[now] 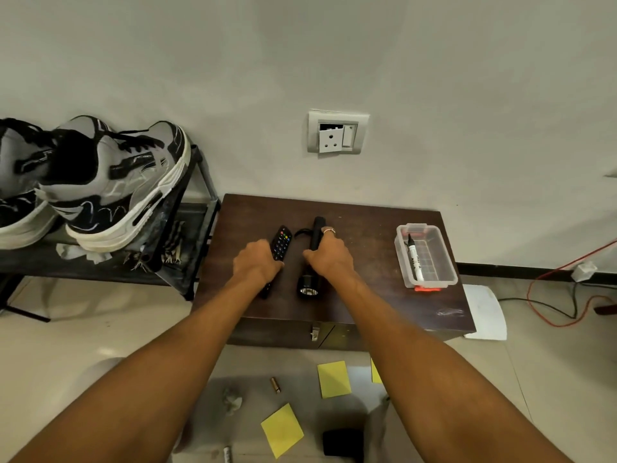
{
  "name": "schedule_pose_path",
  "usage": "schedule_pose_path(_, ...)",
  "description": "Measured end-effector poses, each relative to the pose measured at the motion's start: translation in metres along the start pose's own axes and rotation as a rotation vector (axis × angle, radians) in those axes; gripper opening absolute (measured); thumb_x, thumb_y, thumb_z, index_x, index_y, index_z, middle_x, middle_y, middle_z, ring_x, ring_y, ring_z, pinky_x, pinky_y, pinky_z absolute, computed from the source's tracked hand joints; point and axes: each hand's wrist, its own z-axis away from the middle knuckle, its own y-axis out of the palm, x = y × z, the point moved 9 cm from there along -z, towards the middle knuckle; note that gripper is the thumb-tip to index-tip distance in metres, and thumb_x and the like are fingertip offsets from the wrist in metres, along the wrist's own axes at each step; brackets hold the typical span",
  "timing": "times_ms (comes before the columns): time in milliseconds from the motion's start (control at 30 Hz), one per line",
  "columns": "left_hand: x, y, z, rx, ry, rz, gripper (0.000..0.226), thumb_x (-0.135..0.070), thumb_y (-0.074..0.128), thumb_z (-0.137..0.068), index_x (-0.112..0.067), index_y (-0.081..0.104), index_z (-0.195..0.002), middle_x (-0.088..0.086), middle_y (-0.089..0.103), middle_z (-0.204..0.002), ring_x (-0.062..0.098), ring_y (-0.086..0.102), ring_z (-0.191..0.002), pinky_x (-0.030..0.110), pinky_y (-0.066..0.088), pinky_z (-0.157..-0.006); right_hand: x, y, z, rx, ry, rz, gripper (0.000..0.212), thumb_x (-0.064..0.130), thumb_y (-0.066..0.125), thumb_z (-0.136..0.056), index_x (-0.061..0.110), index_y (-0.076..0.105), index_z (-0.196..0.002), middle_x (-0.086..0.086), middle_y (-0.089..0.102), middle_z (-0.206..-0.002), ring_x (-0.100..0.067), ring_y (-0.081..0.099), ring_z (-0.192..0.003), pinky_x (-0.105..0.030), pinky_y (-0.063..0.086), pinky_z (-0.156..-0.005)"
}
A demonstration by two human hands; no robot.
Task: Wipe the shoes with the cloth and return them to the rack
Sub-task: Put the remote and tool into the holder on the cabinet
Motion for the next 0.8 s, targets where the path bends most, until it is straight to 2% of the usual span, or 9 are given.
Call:
schedule_pose_path(100,0.004,0.004,0.000,0.028,-0.016,0.031,0.054,-0.047,0.077,-0.085,-0.014,0.062,-0.125,0.013,0.065,-0.124,0.035,0.064,-0.112,0.039,0.052,-0.086,-0.009,-0.002,0.002,0.022,0.039,-0.064,0.066,0.033,0.073,-0.085,0.013,0.041,-0.139,-0.012,0.066,-0.119,-0.033,0.065,-0.107,-0.045,0.057,-0.088)
schedule_pose_path(200,0.004,0.001,0.005,0.041,-0.021,0.080,0.052,-0.047,0.075,-0.086,-0.015,0.062,-0.125,0.013,0.065,-0.126,0.036,0.064,-0.113,0.041,0.052,-0.088,-0.014,-0.017,0.007,0.007,0.026,-0.066,0.063,0.032,0.074,-0.084,0.014,0.045,-0.137,-0.010,0.066,-0.119,-0.031,0.064,-0.108,-0.039,0.055,-0.083)
schedule_pose_path(333,-0.007,-0.011,0.017,0.034,-0.020,0.166,0.048,-0.042,0.076,-0.086,-0.013,0.062,-0.122,0.013,0.066,-0.124,0.035,0.065,-0.110,0.042,0.055,-0.088,-0.017,-0.049,0.018,-0.027,-0.016,-0.132,0.062,0.032,0.074,-0.083,0.014,0.050,-0.138,-0.008,0.067,-0.118,-0.028,0.065,-0.108,-0.040,0.055,-0.091)
schedule_pose_path(467,-0.041,-0.023,0.035,0.032,0.042,0.235,0.044,-0.038,0.076,-0.086,-0.012,0.061,-0.119,0.012,0.067,-0.119,0.033,0.067,-0.103,0.043,0.058,-0.083,-0.028,-0.092,0.033,-0.113,-0.056,-0.212,0.054,0.029,0.071,-0.083,0.015,0.054,-0.133,0.001,0.067,-0.096,-0.018,0.065,-0.087,-0.033,0.052,-0.080)
schedule_pose_path(533,-0.063,-0.028,0.043,0.022,0.070,0.305,0.048,-0.032,0.075,-0.087,-0.011,0.053,-0.124,0.011,0.065,-0.119,0.034,0.066,-0.104,0.045,0.060,-0.081,-0.036,-0.115,0.040,-0.169,-0.074,-0.256,0.049,0.028,0.070,-0.084,0.015,0.055,-0.129,0.004,0.066,-0.086,-0.012,0.064,-0.077,-0.032,0.051,-0.075)
schedule_pose_path(567,-0.076,-0.030,0.049,0.022,0.080,0.352,0.050,-0.028,0.075,-0.087,-0.011,0.048,-0.125,0.011,0.062,-0.116,0.035,0.066,-0.102,0.046,0.062,-0.075,-0.041,-0.126,0.043,-0.193,-0.083,-0.275,0.047,0.028,0.069,-0.085,0.016,0.055,-0.128,0.005,0.066,-0.084,-0.012,0.065,-0.077,-0.034,0.054,-0.076)
schedule_pose_path(667,-0.121,-0.030,0.063,0.046,0.114,0.527,0.050,-0.015,0.073,-0.085,-0.012,0.035,-0.117,0.010,0.055,-0.110,0.035,0.066,-0.092,0.048,0.062,-0.057,-0.066,-0.158,0.046,-0.274,-0.084,-0.330,0.051,0.030,0.067,-0.083,0.019,0.053,-0.132,-0.002,0.071,-0.094,-0.021,0.070,-0.084,-0.042,0.059,-0.083)
schedule_pose_path(733,-0.155,-0.027,0.068,0.054,0.155,0.629,0.054,-0.011,0.075,-0.085,-0.014,0.032,-0.119,0.011,0.056,-0.114,0.034,0.066,-0.094,0.051,0.063,-0.058,-0.086,-0.181,0.045,-0.341,-0.077,-0.306,0.060,0.033,0.065,-0.080,0.026,0.049,-0.137,-0.002,0.072,-0.097,-0.021,0.070,-0.085,-0.039,0.058,-0.080)
schedule_pose_path(800,-0.191,-0.023,0.068,0.043,0.228,0.664,0.062,-0.011,0.075,-0.085,-0.016,0.033,-0.129,0.012,0.058,-0.118,0.032,0.066,-0.097,0.050,0.063,-0.059,-0.106,-0.200,0.041,-0.401,-0.076,-0.252,0.063,0.032,0.065,-0.080,0.028,0.046,-0.140,0.000,0.072,-0.097,-0.022,0.068,-0.086,-0.034,0.053,-0.076)
